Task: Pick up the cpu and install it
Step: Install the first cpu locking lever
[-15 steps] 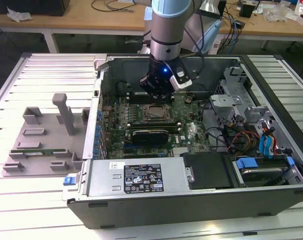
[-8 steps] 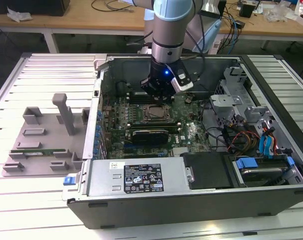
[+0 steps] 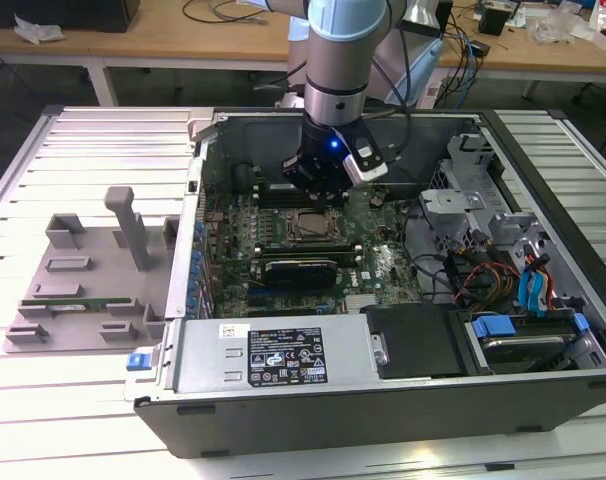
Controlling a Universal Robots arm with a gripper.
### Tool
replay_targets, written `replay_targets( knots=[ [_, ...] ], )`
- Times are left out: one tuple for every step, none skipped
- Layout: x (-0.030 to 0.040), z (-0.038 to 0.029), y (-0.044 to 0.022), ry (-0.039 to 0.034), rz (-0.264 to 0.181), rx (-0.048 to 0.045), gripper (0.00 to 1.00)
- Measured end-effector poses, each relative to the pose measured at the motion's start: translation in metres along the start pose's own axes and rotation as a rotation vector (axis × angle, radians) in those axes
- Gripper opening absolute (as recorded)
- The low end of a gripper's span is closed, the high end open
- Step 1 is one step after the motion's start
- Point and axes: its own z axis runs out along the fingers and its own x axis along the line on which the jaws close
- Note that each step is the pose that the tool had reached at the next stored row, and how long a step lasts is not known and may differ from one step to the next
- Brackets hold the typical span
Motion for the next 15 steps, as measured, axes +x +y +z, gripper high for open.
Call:
replay_targets(
  knots=[
    [0.0,-0.0003,0.0,-0.0001,0.0,0.0,0.11],
    [0.0001,-0.0003,-0.0002,-0.0001,0.0,0.0,0.11],
    [0.0001,-0.0004,-0.0005,0.0,0.0,0.0001,0.11],
    [0.0001,-0.0005,-0.0005,0.0001,0.0,0.0002,0.11],
    [0.0005,-0.0004,-0.0005,-0.0001,0.0,0.0002,0.11],
    [0.0008,-0.0005,0.0003,0.0,0.0,0.0003,0.11],
    [0.0013,-0.0004,0.0026,0.0001,0.0,0.0002,0.11],
    [0.0013,-0.0003,0.0047,0.0001,-0.001,0.0002,0.11],
    [0.0013,-0.0002,0.0074,0.0001,-0.001,0.0003,0.11],
    [0.0013,-0.0002,0.0077,0.0001,-0.002,0.0002,0.11],
    [0.0013,-0.0002,0.0077,0.0001,-0.002,0.0002,0.11],
    [0.0013,-0.0002,0.006,0.0,-0.002,-0.0001,0.11],
    [0.0013,-0.0003,0.0042,0.0002,-0.002,0.0001,0.11],
    [0.0013,-0.0003,0.0027,0.0,-0.002,0.0001,0.11],
    [0.0012,-0.0003,0.0023,0.0,-0.002,0.0,0.11]
  ],
)
